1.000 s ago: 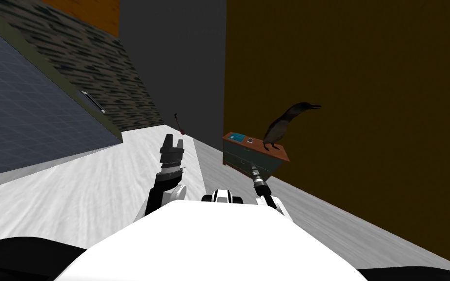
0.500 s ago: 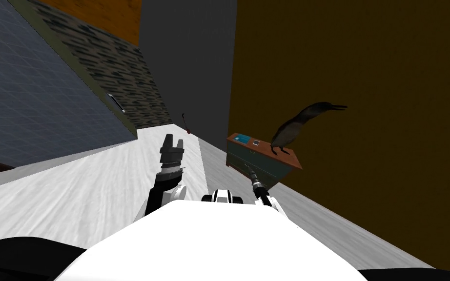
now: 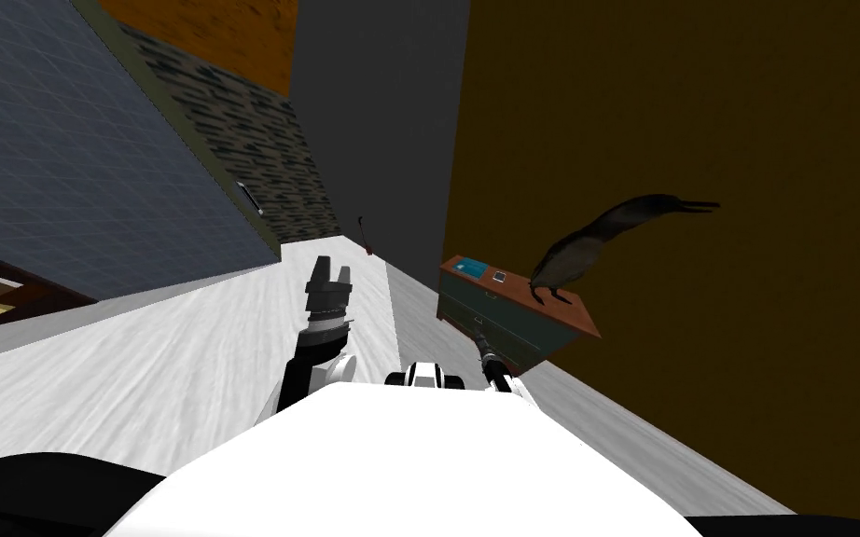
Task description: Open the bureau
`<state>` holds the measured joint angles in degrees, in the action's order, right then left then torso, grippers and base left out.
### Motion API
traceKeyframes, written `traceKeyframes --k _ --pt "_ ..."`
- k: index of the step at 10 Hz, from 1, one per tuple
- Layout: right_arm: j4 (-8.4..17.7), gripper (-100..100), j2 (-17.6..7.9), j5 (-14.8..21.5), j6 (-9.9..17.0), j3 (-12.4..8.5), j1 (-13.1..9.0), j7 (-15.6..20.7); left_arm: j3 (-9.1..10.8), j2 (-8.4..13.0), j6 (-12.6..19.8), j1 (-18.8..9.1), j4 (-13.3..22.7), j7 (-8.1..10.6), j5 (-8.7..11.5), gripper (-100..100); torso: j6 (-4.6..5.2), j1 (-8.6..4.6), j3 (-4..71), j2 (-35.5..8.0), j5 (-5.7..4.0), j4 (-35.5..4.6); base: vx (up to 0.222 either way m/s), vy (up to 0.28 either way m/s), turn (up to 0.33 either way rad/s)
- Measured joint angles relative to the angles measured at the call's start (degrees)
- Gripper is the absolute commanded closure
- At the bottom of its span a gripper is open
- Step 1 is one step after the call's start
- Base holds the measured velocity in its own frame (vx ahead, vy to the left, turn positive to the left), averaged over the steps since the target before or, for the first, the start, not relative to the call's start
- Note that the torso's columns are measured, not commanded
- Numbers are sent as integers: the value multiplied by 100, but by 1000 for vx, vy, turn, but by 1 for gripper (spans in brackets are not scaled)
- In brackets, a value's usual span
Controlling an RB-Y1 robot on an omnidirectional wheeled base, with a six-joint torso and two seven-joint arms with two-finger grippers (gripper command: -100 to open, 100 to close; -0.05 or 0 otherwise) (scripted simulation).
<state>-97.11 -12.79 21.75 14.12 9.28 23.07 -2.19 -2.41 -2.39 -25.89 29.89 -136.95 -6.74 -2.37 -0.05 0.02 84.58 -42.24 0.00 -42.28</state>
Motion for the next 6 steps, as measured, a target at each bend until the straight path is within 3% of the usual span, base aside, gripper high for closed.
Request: traceKeyframes --k 1,2,5,6 --pt "106 -100 4 113 109 41 -6 7 1 0 0 1 0 0 0 0 8 -3 2 -1 1 1 26 1 -38" --pt "54 -100 -12 140 242 71 40 12 1 0 0 1 0 0 0 0 9 -4 -3 -10 1 -2 45 2 226" --pt "331 -100 -77 417 660 209 -7 18 1 0 0 1 0 0 0 0 8 -2 -3 -8 1 -1 41 4 131" --pt "583 -100 -95 595 743 254 -63 10 0 0 0 0 0 0 0 0 2 1 0 -1 1 0 52 0 192"
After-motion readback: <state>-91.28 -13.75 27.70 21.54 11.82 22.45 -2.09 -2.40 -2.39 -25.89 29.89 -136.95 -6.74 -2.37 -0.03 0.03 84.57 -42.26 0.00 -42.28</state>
